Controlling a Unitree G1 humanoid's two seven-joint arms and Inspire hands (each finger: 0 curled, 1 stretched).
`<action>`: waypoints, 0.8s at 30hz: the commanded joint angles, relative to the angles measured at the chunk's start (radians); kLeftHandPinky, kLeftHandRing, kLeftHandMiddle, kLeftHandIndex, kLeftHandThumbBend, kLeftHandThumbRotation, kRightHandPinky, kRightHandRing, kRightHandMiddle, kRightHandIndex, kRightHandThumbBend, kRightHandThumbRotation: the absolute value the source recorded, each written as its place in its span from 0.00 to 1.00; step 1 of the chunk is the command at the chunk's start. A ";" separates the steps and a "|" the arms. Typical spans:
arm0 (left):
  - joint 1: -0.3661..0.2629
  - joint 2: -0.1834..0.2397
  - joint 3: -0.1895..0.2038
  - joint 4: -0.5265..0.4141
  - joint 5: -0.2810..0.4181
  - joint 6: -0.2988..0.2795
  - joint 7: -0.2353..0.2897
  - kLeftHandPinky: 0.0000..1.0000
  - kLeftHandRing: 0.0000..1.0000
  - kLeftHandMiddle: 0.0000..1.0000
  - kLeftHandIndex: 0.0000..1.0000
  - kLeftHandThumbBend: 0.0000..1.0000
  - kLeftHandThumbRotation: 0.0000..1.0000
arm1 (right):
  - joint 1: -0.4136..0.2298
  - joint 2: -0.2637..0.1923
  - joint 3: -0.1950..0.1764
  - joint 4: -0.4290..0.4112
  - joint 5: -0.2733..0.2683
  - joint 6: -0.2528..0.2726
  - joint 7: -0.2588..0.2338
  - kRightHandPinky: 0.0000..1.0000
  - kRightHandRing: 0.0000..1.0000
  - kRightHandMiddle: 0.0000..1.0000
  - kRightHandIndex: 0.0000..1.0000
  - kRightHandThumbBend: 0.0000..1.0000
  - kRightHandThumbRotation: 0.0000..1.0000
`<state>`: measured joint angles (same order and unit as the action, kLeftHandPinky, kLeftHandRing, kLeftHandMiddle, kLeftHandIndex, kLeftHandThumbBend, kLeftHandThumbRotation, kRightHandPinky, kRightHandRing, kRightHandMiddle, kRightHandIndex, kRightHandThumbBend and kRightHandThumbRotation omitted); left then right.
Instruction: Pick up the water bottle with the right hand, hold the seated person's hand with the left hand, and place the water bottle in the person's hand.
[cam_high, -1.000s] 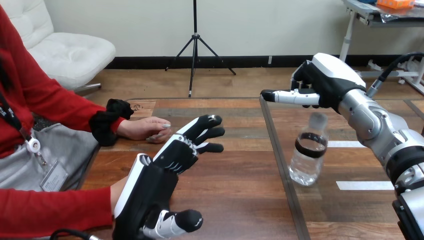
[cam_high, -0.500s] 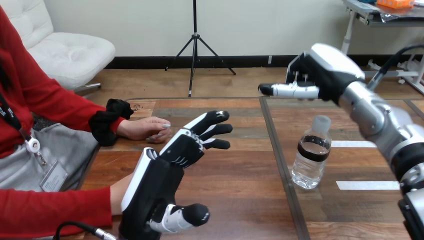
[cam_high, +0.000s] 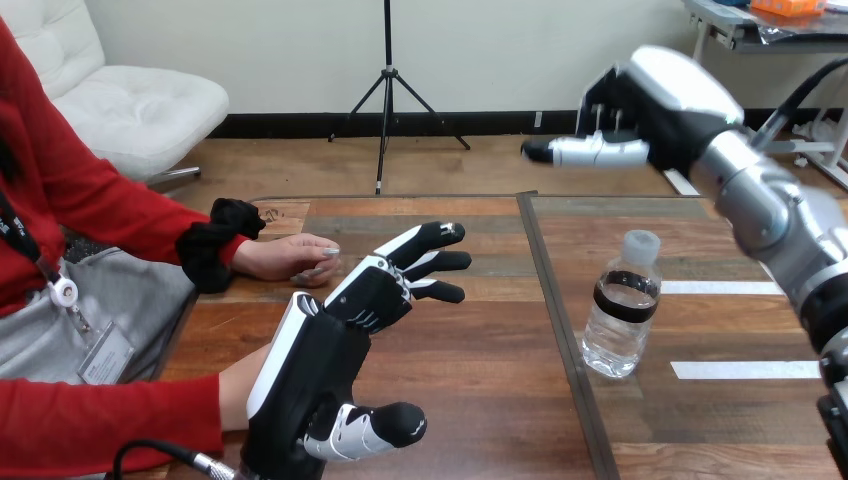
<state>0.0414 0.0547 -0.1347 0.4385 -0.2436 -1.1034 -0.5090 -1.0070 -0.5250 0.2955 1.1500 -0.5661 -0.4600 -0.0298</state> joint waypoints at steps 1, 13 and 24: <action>-0.081 -0.002 0.014 0.011 -0.003 0.000 0.008 0.69 0.82 0.87 0.85 1.00 0.74 | -0.030 -0.024 -0.028 -0.096 0.027 0.010 -0.002 0.10 0.14 0.20 0.23 1.00 0.86; -0.118 -0.001 0.017 0.048 -0.005 -0.014 0.004 0.69 0.82 0.87 0.84 1.00 0.74 | 0.005 -0.052 -0.055 -0.218 0.063 0.031 0.046 0.14 0.16 0.22 0.25 1.00 0.88; -0.138 0.000 0.025 0.071 0.007 -0.030 0.010 0.67 0.81 0.86 0.84 1.00 0.76 | 0.060 -0.070 -0.103 -0.311 0.117 0.026 0.059 0.27 0.33 0.39 0.42 1.00 0.80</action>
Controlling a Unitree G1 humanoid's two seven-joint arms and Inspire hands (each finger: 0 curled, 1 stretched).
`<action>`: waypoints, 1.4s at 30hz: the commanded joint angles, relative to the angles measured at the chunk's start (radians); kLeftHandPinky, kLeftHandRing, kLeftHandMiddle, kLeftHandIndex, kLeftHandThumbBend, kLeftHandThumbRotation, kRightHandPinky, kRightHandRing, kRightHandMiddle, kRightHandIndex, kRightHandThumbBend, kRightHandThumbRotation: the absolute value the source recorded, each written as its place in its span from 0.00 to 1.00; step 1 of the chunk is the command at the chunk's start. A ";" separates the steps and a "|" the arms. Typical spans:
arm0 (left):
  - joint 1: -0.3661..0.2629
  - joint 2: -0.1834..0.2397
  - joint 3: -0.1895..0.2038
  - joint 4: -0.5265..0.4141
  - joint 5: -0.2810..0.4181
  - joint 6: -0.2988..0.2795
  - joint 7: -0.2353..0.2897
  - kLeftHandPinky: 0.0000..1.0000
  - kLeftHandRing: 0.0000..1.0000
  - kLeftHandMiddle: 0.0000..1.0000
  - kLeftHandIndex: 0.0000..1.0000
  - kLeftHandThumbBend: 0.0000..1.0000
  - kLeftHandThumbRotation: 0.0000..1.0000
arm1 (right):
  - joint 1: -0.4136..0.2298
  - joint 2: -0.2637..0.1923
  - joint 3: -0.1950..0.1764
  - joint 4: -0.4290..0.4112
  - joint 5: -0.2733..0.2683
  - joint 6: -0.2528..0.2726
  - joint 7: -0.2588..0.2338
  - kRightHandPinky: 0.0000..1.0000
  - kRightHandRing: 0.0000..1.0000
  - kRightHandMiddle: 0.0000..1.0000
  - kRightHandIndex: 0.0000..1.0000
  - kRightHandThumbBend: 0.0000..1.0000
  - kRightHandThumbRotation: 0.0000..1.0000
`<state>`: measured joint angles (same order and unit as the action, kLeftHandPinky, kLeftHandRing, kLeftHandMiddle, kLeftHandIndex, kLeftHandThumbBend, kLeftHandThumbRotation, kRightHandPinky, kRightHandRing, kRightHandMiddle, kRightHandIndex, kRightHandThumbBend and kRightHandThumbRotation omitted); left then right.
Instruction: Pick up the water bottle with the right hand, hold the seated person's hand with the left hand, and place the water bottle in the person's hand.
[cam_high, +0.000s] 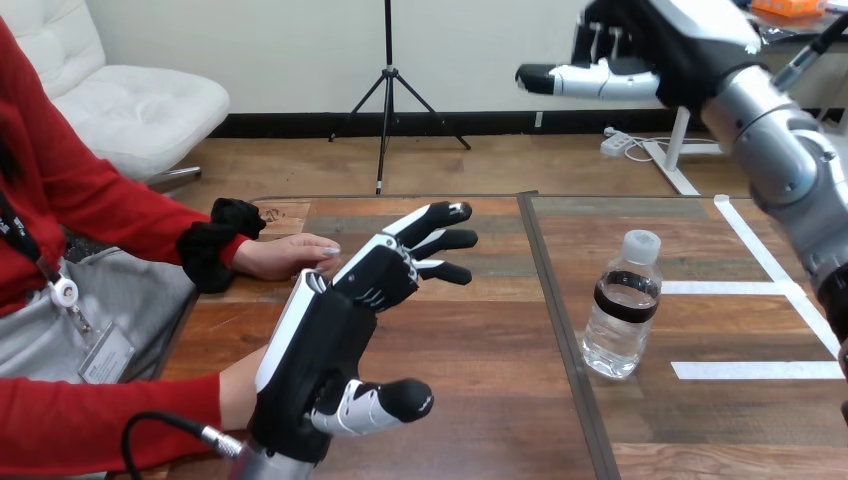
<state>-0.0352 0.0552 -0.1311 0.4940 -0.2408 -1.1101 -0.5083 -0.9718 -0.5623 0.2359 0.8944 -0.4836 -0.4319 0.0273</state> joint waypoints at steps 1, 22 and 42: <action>-0.063 -0.001 0.021 0.018 0.003 -0.024 0.009 0.67 0.81 0.86 0.84 1.00 0.76 | 0.027 -0.033 -0.046 -0.058 0.038 -0.002 0.002 0.29 0.35 0.40 0.44 1.00 0.79; -0.053 0.012 0.020 0.001 -0.006 -0.012 0.002 0.68 0.82 0.87 0.84 1.00 0.76 | 0.109 0.004 -0.154 0.035 0.178 -0.150 -0.084 0.67 0.72 0.73 0.76 1.00 0.68; -0.019 0.032 0.012 -0.049 -0.036 0.027 -0.019 0.69 0.82 0.87 0.85 1.00 0.75 | 0.196 0.070 -0.192 0.095 0.238 -0.205 -0.168 0.77 0.84 0.83 0.88 1.00 0.63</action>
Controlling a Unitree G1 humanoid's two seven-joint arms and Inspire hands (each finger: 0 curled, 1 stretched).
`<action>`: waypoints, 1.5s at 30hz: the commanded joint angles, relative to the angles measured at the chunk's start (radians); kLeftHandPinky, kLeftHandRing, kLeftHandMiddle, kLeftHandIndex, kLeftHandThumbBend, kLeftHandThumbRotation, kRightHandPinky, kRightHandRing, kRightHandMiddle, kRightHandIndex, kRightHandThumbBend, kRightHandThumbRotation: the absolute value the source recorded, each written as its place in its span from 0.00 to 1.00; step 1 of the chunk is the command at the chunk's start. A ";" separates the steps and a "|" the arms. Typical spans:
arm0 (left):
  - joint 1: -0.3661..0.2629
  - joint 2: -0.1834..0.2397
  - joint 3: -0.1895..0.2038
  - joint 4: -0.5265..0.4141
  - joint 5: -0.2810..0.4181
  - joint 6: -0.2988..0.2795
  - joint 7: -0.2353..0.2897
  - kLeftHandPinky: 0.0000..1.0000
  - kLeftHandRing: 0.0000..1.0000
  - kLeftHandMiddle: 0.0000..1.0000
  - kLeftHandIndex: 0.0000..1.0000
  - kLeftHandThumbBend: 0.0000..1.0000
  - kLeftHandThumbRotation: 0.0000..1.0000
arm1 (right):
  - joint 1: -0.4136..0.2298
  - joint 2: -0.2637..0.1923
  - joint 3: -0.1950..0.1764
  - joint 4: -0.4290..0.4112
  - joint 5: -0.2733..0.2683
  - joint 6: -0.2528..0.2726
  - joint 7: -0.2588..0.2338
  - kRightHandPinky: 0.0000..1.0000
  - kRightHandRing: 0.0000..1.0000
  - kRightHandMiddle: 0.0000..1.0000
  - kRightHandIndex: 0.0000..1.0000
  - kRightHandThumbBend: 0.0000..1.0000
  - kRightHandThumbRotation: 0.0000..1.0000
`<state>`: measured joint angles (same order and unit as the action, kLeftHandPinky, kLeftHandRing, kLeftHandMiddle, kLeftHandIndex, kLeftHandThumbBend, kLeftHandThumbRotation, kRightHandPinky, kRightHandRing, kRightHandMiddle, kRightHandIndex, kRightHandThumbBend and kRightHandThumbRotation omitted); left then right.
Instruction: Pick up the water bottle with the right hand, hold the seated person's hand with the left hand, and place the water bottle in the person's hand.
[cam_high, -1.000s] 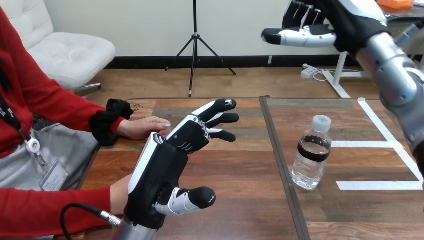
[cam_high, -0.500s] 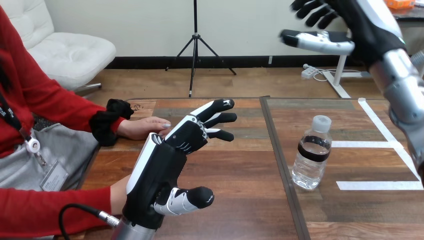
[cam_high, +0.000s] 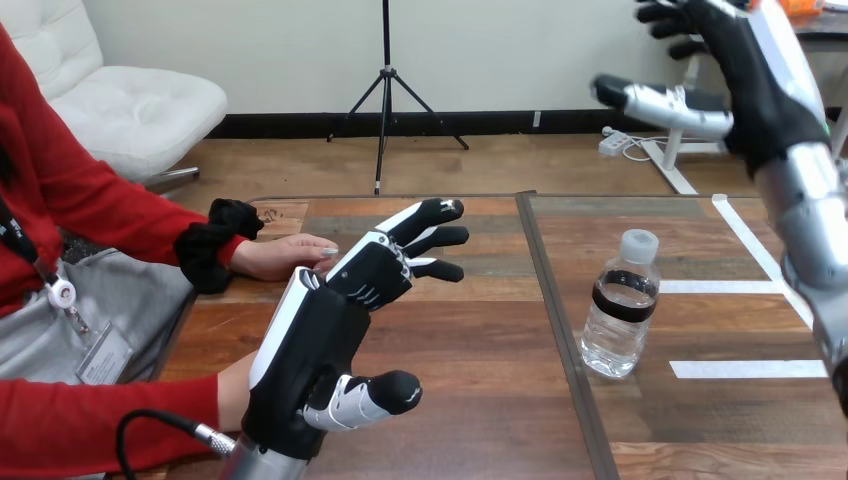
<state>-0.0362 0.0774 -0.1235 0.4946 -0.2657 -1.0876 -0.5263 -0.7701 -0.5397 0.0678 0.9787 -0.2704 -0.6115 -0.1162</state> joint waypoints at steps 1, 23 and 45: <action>-0.017 0.010 0.005 -0.051 -0.010 0.005 -0.002 0.69 0.82 0.87 0.85 1.00 0.75 | -0.004 0.050 -0.025 0.013 0.028 -0.027 -0.025 0.77 0.84 0.83 0.88 1.00 0.63; 0.021 0.031 0.010 -0.094 -0.013 0.014 -0.008 0.70 0.83 0.88 0.85 1.00 0.73 | 0.040 0.121 -0.041 0.100 0.047 -0.046 -0.062 0.77 0.84 0.86 0.90 1.00 0.58; 0.048 0.046 0.008 -0.119 -0.027 0.012 -0.019 0.70 0.83 0.88 0.86 1.00 0.74 | 0.106 0.178 -0.026 0.101 0.036 0.000 -0.068 0.70 0.85 0.90 0.93 1.00 0.56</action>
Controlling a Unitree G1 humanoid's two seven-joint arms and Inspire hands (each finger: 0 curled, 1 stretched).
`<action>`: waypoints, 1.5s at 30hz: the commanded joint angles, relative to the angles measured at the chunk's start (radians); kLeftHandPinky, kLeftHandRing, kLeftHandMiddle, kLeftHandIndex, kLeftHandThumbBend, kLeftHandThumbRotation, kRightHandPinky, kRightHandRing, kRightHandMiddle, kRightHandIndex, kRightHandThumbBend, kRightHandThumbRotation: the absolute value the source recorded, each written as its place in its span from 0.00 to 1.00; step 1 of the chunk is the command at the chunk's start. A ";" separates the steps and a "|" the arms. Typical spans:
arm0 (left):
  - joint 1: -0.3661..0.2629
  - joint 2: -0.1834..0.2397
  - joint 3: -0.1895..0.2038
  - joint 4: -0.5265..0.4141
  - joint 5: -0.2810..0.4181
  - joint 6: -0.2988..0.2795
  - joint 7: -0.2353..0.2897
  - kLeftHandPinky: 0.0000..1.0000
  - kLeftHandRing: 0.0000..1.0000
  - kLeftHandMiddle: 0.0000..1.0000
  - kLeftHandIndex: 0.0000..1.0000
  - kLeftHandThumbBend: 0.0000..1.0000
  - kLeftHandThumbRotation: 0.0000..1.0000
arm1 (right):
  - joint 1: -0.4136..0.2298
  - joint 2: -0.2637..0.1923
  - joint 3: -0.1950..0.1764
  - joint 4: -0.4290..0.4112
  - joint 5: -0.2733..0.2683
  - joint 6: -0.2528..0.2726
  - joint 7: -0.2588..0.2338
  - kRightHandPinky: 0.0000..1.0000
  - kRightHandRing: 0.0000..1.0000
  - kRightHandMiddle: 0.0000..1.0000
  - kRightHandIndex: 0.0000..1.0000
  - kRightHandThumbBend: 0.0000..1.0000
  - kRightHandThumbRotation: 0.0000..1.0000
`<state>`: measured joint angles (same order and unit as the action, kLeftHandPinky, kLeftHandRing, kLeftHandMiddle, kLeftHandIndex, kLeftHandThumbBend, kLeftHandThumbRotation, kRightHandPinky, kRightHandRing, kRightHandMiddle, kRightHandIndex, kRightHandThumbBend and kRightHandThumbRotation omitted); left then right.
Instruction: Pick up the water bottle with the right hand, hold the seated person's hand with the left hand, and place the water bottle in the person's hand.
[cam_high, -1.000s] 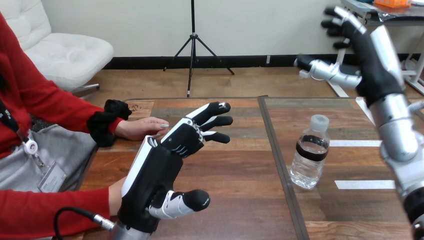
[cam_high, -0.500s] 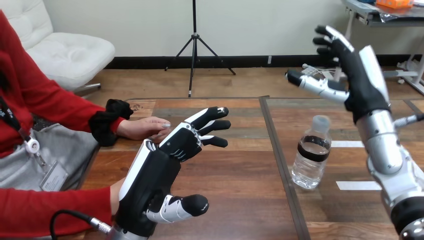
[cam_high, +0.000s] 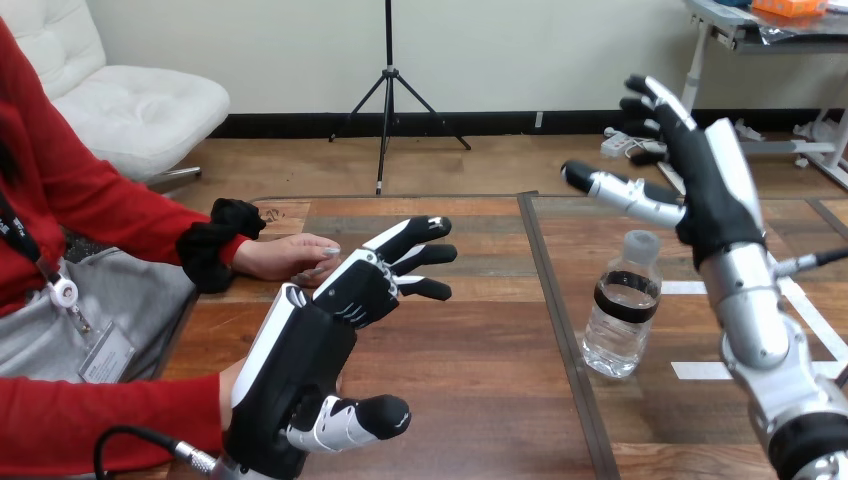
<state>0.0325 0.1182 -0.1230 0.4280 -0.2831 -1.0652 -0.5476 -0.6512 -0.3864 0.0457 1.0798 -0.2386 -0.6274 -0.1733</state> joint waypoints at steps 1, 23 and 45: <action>-0.018 0.005 0.006 -0.056 -0.012 -0.006 0.002 0.70 0.83 0.89 0.86 1.00 0.74 | -0.010 0.028 -0.003 0.000 0.003 0.020 -0.011 0.70 0.85 0.90 0.94 1.00 0.56; 0.003 0.018 0.003 -0.072 -0.046 0.003 -0.022 0.73 0.85 0.89 0.86 1.00 0.76 | 0.030 0.079 -0.010 0.034 0.009 0.011 -0.028 0.86 0.92 0.91 0.94 1.00 0.48; 0.005 0.022 0.003 -0.078 -0.090 0.005 -0.066 0.75 0.87 0.90 0.87 1.00 0.75 | 0.060 0.119 -0.025 0.059 0.030 0.041 -0.018 0.90 0.93 0.93 0.95 1.00 0.47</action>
<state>0.0693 0.1382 -0.1244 0.3992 -0.3559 -1.0624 -0.6087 -0.5846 -0.2989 0.0317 1.1257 -0.2296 -0.5872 -0.1939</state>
